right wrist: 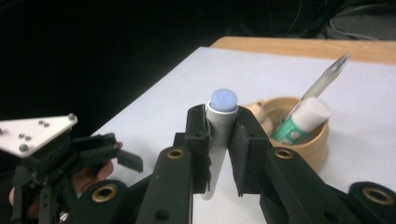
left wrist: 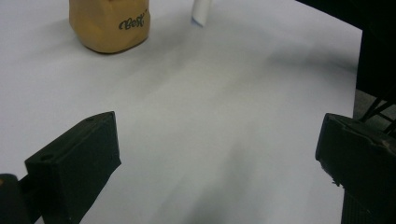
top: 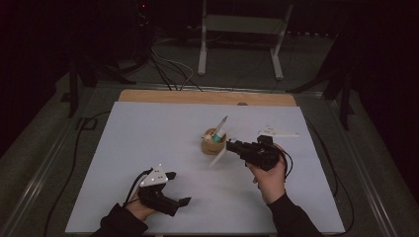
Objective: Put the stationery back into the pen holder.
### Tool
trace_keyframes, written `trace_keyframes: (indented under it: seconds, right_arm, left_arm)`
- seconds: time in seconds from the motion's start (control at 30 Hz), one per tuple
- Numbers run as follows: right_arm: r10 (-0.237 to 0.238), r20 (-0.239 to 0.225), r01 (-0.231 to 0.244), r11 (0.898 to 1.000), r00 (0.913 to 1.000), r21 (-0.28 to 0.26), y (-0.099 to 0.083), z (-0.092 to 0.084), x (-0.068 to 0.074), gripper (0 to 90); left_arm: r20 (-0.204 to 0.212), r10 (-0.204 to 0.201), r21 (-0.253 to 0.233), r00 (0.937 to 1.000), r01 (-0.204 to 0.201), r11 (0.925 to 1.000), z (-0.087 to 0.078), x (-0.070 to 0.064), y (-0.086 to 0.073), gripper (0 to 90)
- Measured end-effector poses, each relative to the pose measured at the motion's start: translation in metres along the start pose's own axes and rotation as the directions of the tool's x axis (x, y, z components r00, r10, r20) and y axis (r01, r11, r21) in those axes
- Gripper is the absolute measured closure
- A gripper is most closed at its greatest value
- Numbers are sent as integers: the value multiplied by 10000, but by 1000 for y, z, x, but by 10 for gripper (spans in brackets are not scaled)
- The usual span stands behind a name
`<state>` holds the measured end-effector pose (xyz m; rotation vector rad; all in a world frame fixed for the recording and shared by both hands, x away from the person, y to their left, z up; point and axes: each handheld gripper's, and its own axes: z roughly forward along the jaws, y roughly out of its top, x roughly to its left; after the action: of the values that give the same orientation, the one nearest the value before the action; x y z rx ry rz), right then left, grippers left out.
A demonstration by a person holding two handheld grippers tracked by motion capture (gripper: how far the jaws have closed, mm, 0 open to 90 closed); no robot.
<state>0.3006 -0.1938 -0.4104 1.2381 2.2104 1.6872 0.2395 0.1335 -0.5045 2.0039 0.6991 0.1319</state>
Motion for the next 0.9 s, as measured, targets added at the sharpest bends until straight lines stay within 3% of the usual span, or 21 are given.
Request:
trace_keyframes:
  seconds: [0.47, 0.9]
  right_arm:
    - [-579, 453, 602, 9969, 9973, -498, 33, -4, -3, 780]
    - [-1019, 1261, 1118, 9910, 9868, -737, 60, 9, -10, 780]
  left_arm:
    - [-33, 16, -128, 10000, -17, 9999, -3, 1, 0, 5]
    - [22, -60, -364, 10000, 60, 9993, -5, 2, 0, 5]
